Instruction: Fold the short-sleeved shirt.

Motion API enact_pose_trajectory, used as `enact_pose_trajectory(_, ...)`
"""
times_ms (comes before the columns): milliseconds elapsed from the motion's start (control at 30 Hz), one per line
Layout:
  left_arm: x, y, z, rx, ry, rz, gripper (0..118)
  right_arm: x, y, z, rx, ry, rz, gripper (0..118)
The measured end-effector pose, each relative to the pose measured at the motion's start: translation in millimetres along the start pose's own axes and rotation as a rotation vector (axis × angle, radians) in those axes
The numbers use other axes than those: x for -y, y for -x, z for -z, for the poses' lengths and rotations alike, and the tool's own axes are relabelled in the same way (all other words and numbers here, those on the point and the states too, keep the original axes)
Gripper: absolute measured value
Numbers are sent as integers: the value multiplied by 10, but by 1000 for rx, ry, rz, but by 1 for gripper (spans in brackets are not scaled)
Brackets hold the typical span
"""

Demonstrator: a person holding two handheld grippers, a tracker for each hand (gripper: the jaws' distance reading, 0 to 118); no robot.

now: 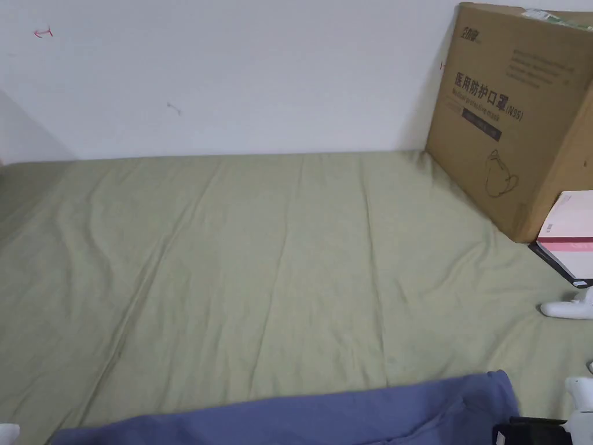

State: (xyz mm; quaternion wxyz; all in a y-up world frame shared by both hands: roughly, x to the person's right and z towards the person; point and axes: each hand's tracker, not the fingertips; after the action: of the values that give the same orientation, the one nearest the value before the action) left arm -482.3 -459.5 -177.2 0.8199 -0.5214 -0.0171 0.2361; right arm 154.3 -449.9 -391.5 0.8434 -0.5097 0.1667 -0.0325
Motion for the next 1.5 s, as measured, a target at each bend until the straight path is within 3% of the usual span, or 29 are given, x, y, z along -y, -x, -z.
enact_pose_trajectory(67,-46,-142,-199,10,-91,-13,101,-98,100,-185,-43,-45,-13,100)
enact_pose_trajectory(133,-118,-354,-459,41,-220,-18,101,-174,315,-419,-91,-172,-75,100)
enact_pose_trajectory(200,-168,-687,-706,-47,-397,16,101,-244,543,-647,-134,-318,-134,100)
enact_pose_trajectory(333,-96,-1364,-1045,-250,-855,107,101,-249,1043,-1147,-150,-739,-191,99)
enact_pose_trajectory(467,36,-1818,-1061,-308,-1172,163,95,-202,1347,-1210,-94,-1018,-257,96)
enact_pose_trajectory(500,51,-1919,-1044,-313,-1209,172,80,-200,1421,-1222,-81,-1059,-264,81)
enact_pose_trajectory(533,20,-1941,-995,-334,-1229,179,58,-215,1477,-1215,-71,-1073,-265,55)
enact_pose_trajectory(567,12,-2013,-970,-345,-1238,184,26,-259,1536,-1165,-59,-1066,-254,19)
enact_pose_trajectory(600,-14,-2083,-928,-356,-1238,196,0,-280,1571,-1135,-46,-1073,-238,3)
enact_pose_trajectory(667,-74,-2170,-854,-363,-1238,212,0,-368,1543,-1061,-127,-1037,-191,3)
enact_pose_trajectory(767,-209,-2256,-778,-330,-1174,266,0,-448,1521,-958,-54,-1020,-122,3)
enact_pose_trajectory(900,-198,-2291,-719,-310,-1159,249,0,-482,1410,-913,-86,-1006,-50,2)
enact_pose_trajectory(1167,-336,-2169,-794,-237,-1102,218,0,-508,1442,-883,-66,-978,-76,2)
enact_pose_trajectory(1267,-538,-1825,-842,-75,-910,150,0,-525,1527,-889,-54,-964,-112,2)
enact_pose_trajectory(1400,-818,-873,-642,414,-410,-88,0,-526,1573,-892,-97,-921,-176,2)
enact_pose_trajectory(1467,-711,-475,-531,475,-329,-229,1,-522,1597,-859,-101,-885,-192,2)
enact_pose_trajectory(1500,-643,-266,-490,467,-343,-274,7,-520,1605,-835,-98,-867,-185,2)
